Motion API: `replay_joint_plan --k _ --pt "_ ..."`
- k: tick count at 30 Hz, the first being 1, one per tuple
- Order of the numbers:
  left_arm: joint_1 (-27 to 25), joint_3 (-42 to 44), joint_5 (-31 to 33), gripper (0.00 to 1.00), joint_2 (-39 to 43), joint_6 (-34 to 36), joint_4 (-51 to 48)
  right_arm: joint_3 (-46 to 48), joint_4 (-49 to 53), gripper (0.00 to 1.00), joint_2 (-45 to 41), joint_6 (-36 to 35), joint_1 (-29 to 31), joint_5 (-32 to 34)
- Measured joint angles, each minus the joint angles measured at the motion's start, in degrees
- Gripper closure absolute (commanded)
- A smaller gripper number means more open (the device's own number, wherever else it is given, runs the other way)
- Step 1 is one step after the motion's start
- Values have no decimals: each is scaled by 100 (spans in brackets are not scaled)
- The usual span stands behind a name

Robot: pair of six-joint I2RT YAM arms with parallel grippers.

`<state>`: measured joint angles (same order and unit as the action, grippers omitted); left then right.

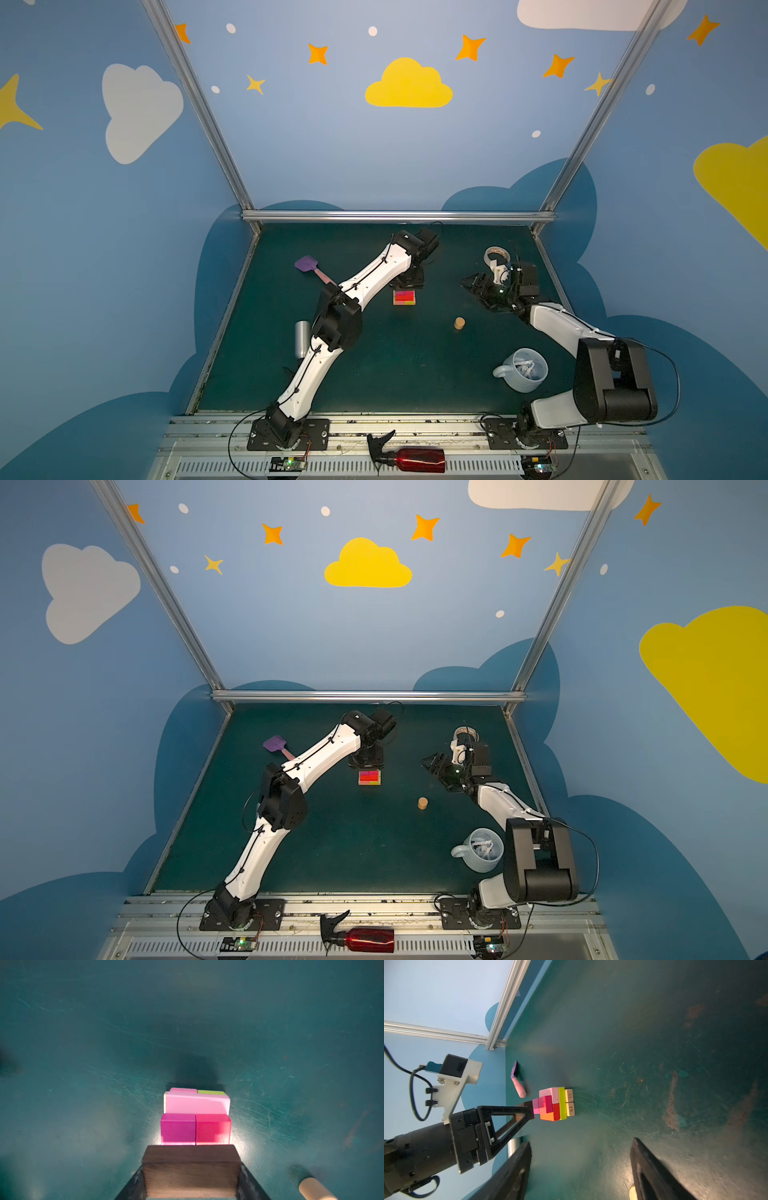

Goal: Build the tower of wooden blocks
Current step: 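Hold the brown block over the block group's near side with the left gripper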

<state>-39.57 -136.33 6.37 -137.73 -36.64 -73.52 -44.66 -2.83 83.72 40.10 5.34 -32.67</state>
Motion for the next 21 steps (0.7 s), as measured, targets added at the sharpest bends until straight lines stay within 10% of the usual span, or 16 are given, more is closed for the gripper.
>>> replay_joint_plan --k 21 --pt "22 -328 -79 40 -337 146 -94 0 -39 27 4 20 0 -46"
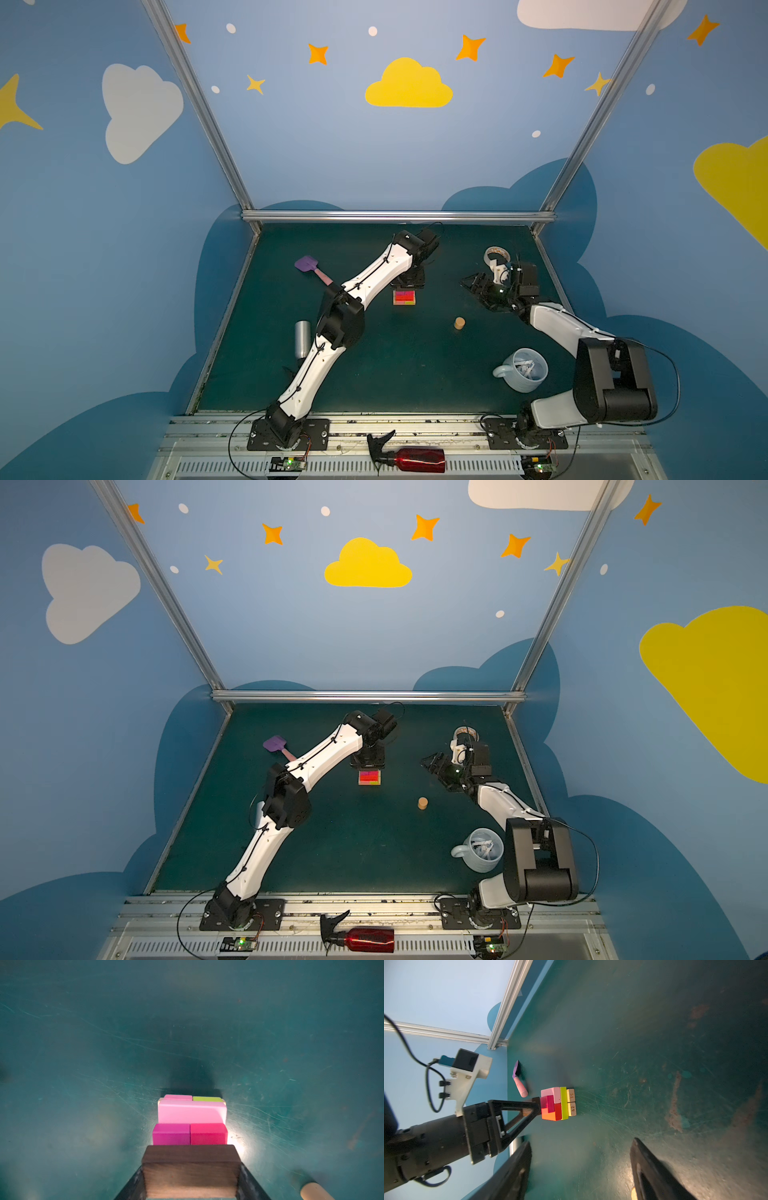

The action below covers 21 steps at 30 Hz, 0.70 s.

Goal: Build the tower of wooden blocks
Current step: 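Hold the brown block over the block group's near side with the left gripper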

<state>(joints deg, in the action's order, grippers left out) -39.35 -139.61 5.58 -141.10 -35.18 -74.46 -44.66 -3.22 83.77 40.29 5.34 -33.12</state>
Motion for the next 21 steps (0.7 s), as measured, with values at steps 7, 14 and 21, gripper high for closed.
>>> replay_joint_plan --k 7,14,21 --pt "4 0 4 39 -35 42 -39 0 -9 27 13 2 0 -15" --pt "4 0 2 37 -35 57 -42 0 -24 27 66 26 0 -44" --pt "9 -11 -35 35 -35 61 -33 0 -44 27 68 66 0 -46"
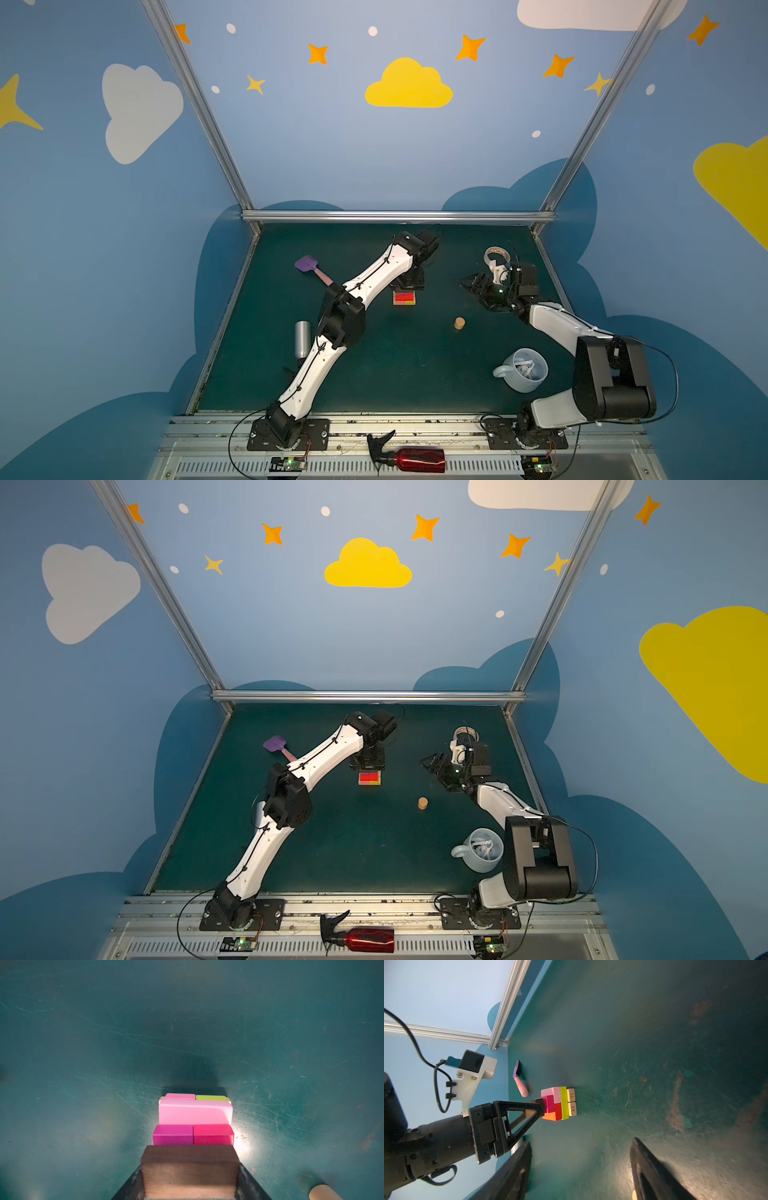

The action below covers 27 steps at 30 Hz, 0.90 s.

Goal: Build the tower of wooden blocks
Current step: 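Hold the brown block over the block group's near side with the left gripper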

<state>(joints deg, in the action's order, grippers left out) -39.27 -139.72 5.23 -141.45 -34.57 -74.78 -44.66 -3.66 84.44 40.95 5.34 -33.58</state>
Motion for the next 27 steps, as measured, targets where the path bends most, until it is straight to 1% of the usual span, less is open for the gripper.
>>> replay_joint_plan --k 27 --pt "2 -116 -46 33 -24 4 -7 0 2 27 0 22 0 -7"
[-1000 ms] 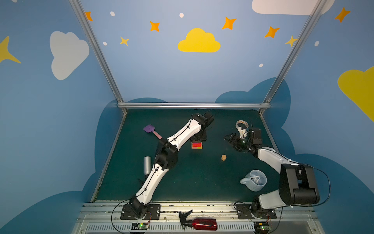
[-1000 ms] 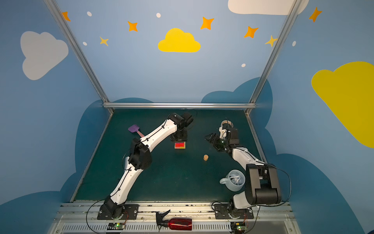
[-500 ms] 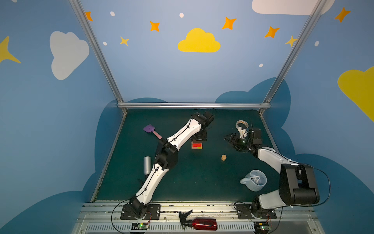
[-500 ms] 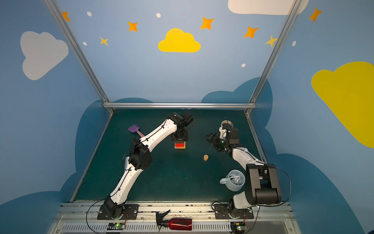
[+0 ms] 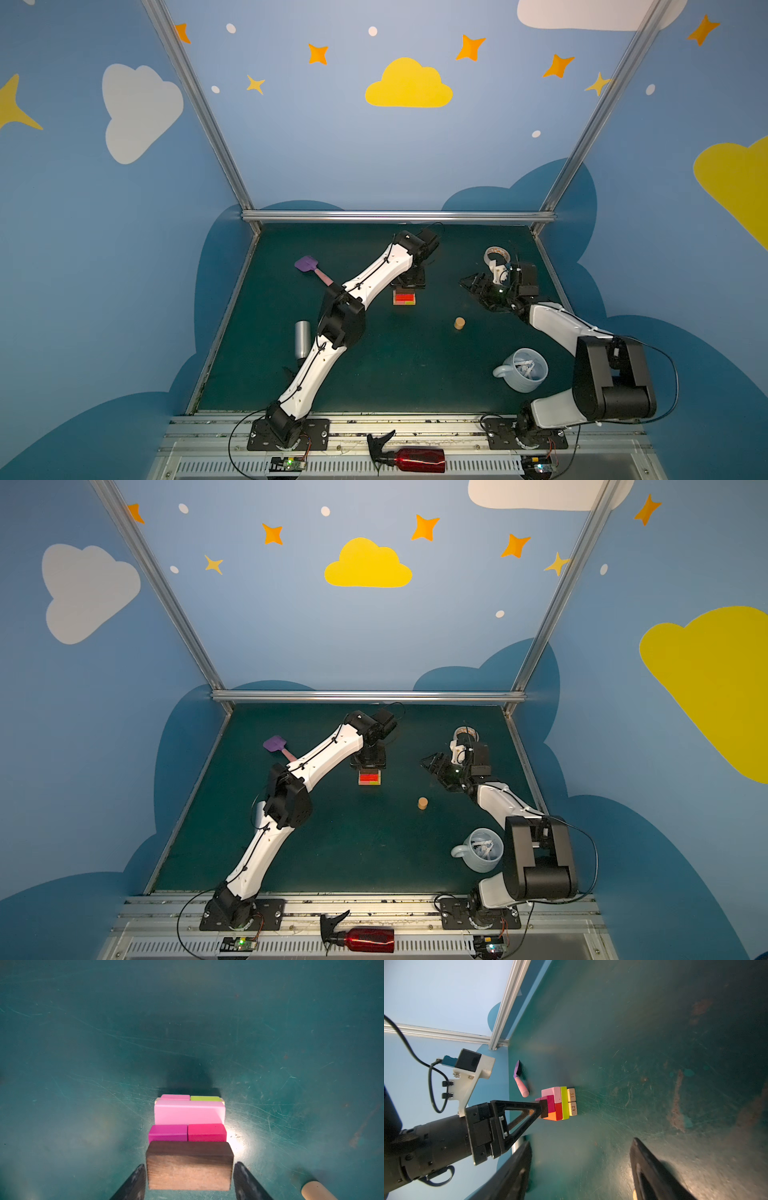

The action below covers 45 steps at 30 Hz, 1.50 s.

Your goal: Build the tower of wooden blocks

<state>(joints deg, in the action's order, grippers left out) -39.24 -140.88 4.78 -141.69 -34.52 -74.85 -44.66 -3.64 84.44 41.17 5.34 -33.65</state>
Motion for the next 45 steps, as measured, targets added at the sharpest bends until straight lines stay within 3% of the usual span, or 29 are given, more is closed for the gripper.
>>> replay_joint_plan --k 19,22,26,29,33,38,45 --pt "26 -463 9 28 -52 20 -44 0 0 27 35 0 0 -13" --pt "28 -466 83 31 -42 24 -55 0 37 31 0 -9 28 -15" --pt "42 -457 256 42 107 68 -96 -28 264 74 -260 -87 192 28" --pt "61 -232 365 51 597 160 9 -173 525 99 -535 -192 544 140" --pt "66 737 398 70 1875 297 514 -538 807 100 -708 -378 1198 332" --pt "98 2868 310 87 3757 369 1740 -909 1095 100 -645 -597 2072 793" --pt "413 5722 13 90 5246 225 3451 -1108 1204 100 140 -846 3117 1744"
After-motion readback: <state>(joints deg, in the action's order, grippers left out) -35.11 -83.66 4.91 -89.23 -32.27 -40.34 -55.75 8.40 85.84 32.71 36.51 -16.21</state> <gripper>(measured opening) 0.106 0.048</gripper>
